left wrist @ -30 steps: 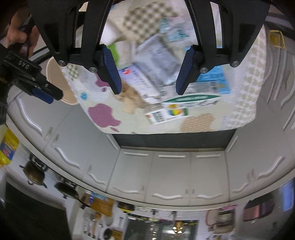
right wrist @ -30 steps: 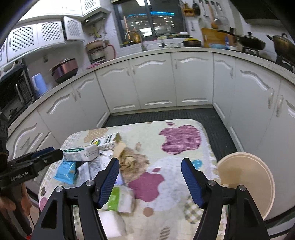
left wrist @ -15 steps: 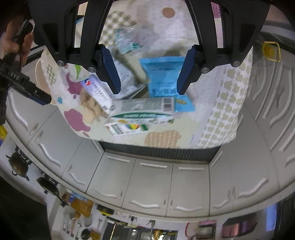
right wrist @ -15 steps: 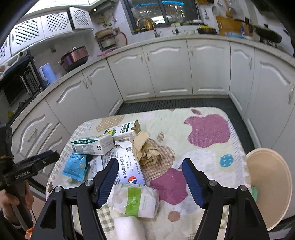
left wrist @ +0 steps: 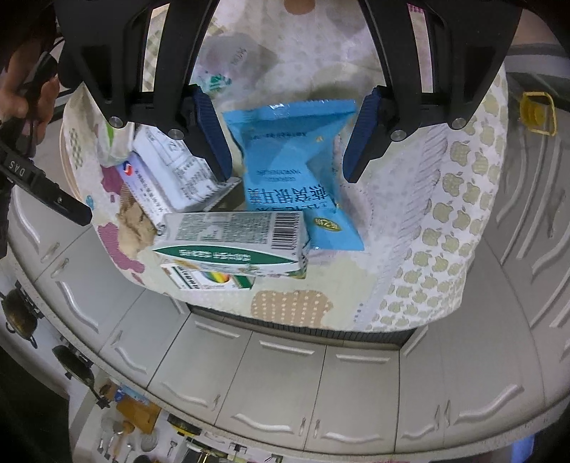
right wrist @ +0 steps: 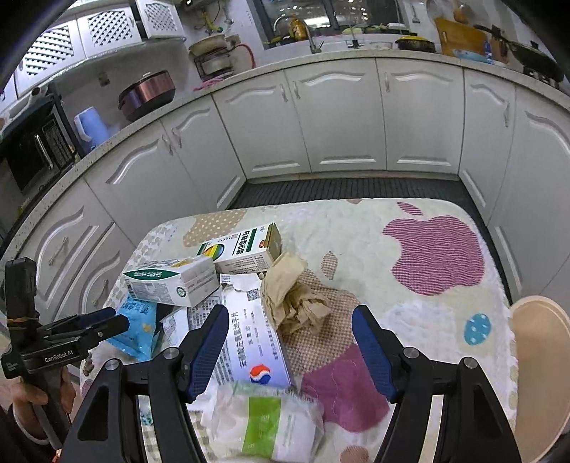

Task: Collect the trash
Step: 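Grasp the crumpled brown paper with the right tool while the left tool grasps the blue snack bag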

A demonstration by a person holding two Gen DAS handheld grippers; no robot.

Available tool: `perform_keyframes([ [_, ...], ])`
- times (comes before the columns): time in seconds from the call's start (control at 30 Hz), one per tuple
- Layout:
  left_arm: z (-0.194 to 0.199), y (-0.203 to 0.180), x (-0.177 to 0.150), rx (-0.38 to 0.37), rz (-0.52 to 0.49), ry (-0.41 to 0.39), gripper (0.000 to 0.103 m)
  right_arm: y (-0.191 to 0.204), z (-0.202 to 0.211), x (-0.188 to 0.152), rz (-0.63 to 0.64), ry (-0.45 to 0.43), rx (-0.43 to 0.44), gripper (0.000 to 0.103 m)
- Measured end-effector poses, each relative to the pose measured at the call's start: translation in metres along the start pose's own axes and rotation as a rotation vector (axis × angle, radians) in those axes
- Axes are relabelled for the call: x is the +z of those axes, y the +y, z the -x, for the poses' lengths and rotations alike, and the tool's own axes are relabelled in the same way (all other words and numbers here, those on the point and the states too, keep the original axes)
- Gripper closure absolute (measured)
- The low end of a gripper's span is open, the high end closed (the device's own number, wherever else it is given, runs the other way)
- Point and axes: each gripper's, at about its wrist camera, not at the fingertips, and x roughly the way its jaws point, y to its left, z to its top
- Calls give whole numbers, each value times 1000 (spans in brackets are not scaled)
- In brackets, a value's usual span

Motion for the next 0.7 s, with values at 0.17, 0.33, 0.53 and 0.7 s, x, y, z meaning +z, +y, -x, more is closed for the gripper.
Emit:
perform_keyframes([
  [0.17, -16, 0, 4, -30, -6, 41, 39, 0, -22, 8, 6, 21, -13, 29],
  [0.33, -28, 5, 5, -57, 27, 57, 42, -6, -52, 16, -19, 73, -8, 29],
  [0.53, -30, 14, 3, -52, 50, 46, 76, -24, -76, 12, -134, 138, 85, 66],
  [0.7, -21, 15, 0, -43, 52, 26, 85, -24, -56, 10, -110, 92, 93, 78],
])
